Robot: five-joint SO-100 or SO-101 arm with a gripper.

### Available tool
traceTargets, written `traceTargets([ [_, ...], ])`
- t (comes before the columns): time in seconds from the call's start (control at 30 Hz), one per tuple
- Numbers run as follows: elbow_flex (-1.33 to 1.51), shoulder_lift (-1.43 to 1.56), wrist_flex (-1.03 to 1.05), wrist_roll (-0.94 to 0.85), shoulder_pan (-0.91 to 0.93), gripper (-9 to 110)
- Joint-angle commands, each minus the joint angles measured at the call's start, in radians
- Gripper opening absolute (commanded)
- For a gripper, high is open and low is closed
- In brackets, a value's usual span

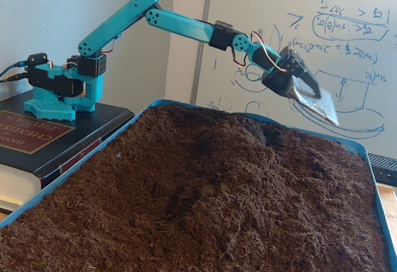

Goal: Build a berm.

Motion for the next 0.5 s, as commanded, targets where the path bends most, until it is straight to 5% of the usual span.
traceTargets([
  [0.0, -0.106, 0.031, -0.091, -0.043, 0.087, 1],
  [0.47, -0.106, -0.137, -0.098, -0.308, 0.25, 1],
])
